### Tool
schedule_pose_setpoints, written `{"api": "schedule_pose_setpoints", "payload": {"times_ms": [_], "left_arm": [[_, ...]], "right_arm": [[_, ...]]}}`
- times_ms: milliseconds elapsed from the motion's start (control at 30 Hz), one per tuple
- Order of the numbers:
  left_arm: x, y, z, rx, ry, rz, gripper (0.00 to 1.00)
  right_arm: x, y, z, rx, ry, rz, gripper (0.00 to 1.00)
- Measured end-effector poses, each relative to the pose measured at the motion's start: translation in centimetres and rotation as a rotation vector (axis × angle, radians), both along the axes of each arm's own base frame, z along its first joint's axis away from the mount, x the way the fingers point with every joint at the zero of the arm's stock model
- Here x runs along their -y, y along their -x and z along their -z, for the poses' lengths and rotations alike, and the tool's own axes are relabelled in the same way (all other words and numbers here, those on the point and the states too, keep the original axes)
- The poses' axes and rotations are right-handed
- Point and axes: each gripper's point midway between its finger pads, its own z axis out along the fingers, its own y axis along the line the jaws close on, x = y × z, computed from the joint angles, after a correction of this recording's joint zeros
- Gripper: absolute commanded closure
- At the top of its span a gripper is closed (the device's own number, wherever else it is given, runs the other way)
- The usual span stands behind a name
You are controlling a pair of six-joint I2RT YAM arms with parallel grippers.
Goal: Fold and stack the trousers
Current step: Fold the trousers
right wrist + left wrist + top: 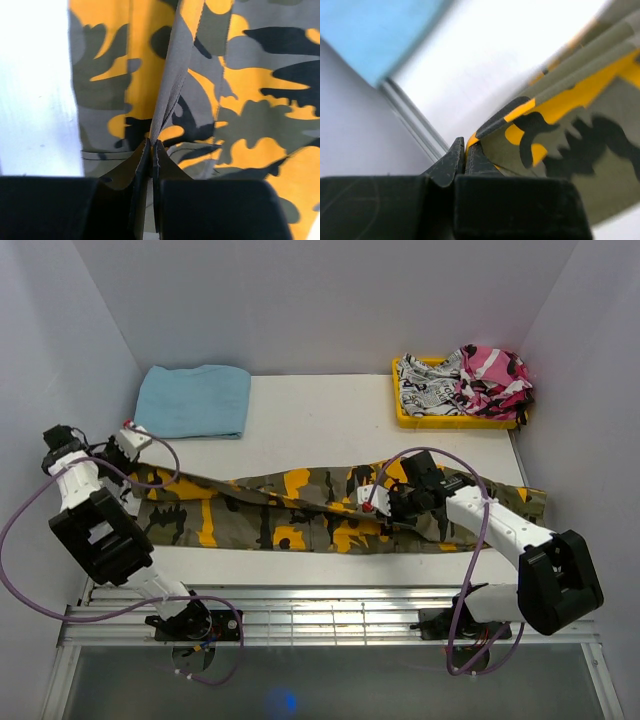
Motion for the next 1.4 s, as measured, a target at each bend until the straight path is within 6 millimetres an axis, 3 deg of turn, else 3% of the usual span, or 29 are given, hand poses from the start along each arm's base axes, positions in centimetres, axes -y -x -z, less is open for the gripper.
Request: {"api": "schedule_pose_setpoints", "payload": {"times_ms": [200, 300, 367, 433, 700, 833, 933, 1033, 1167, 1233, 1400], "left_arm": [[0.4, -10.5, -5.3, 0.188, 0.044, -0.061, 1.00], [0.1, -12.4, -6.5, 0.233, 0.055, -0.078, 1.00], [0.0, -11.9, -6.5, 0.247, 0.054, -0.079, 1.00], [-0.4, -10.0, -5.3, 0.240, 0.047, -0.087, 1.00], [-1.6, 2.4, 4.0, 0.059, 0.090, -0.198, 1.00], [-1.8, 7.1, 7.7, -0.032, 0.120, -0.245, 1.00], [-1.7, 8.8, 9.4, -0.095, 0.120, -0.248, 1.00], [-1.7, 9.1, 10.5, -0.135, 0.138, -0.251, 1.00], [-2.7, 7.6, 8.7, -0.143, 0.205, -0.288, 1.00], [-3.7, 6.1, 6.7, -0.112, 0.224, -0.302, 1.00], [-5.8, 2.3, -0.5, 0.025, 0.214, -0.298, 1.00]], "right_arm": [[-1.4, -4.0, -3.3, 0.094, -0.061, 0.058, 0.92], [-1.6, -5.7, -5.2, 0.154, -0.100, 0.074, 0.92], [-1.6, -5.5, -5.7, 0.169, -0.112, 0.064, 0.92], [-1.4, -4.9, -5.6, 0.170, -0.114, 0.050, 0.92], [-0.3, -0.5, -1.0, 0.044, -0.083, -0.009, 0.92], [0.1, 0.9, 0.7, -0.001, -0.075, -0.024, 0.92], [0.2, 1.4, 1.4, -0.024, -0.066, -0.029, 0.92], [0.3, 1.4, 1.8, -0.041, -0.056, -0.032, 0.92], [-0.6, 0.5, 0.4, -0.030, -0.080, -0.040, 0.92], [-1.5, -0.5, -1.2, 0.003, -0.116, -0.052, 0.92], [-3.4, -2.0, -4.6, 0.080, -0.191, -0.087, 0.92]]}}
